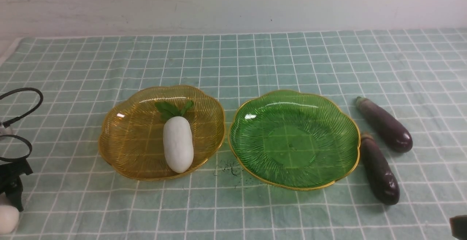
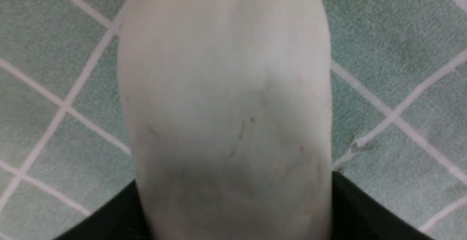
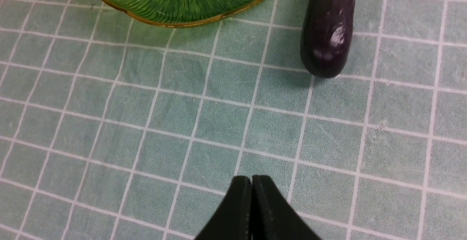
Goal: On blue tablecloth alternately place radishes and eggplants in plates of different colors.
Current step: 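Pick up the white radish and place it in the left plate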
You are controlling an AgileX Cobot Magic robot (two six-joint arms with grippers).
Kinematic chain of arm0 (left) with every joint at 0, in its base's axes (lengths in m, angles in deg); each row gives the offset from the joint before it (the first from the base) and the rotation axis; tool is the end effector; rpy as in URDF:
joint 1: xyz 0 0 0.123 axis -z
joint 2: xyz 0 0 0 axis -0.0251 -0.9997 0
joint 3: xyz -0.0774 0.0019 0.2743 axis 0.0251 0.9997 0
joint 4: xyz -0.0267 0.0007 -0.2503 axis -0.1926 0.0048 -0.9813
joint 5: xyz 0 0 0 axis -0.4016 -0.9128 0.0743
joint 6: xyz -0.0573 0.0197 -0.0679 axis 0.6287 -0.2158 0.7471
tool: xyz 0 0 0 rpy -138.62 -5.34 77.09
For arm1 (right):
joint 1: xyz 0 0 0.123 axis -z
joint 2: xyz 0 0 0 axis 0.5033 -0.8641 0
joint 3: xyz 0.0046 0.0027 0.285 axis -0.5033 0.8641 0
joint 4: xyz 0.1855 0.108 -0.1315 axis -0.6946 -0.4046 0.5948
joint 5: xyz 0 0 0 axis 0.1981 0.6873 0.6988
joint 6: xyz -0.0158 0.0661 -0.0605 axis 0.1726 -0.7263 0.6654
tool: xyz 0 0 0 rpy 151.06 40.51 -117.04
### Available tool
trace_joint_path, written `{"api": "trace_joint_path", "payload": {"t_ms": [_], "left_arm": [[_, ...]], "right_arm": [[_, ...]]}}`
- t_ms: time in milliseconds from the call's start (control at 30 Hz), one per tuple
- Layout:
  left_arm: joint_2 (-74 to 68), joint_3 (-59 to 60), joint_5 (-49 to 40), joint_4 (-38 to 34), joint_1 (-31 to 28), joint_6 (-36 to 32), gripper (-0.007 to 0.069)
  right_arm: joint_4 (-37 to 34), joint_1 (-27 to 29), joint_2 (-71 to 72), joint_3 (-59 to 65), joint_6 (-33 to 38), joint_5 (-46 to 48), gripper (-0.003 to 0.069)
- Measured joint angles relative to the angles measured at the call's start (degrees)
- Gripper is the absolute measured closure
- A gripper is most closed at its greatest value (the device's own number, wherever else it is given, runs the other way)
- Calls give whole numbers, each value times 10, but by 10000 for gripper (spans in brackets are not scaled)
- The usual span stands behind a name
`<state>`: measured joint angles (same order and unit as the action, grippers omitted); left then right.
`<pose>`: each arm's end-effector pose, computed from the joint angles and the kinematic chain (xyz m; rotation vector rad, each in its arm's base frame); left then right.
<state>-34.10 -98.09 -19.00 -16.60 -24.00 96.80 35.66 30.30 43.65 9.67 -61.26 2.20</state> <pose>0.2809 0.1247 0.1692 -1.0590 2.9064 0.1297 0.1044 0.0320 0.2720 -0.2623 2.5164 0.4211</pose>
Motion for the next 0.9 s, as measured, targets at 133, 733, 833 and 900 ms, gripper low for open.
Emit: {"api": "trace_joint_path", "payload": {"t_ms": [133, 733, 833, 900], "left_arm": [[59, -25, -36, -1, 29, -92, 141], [-31, -173, 0, -130, 307, -179, 141], [-64, -204, 8, -117, 324, -179, 141], [-85, -218, 10, -114, 329, -179, 136]], "right_arm": [[0, 0, 0, 0, 0, -9, 674], [-12, 0, 0, 1, 0, -73, 674], [-24, 0, 0, 1, -8, -70, 674], [-31, 0, 0, 1, -16, -62, 674]]}}
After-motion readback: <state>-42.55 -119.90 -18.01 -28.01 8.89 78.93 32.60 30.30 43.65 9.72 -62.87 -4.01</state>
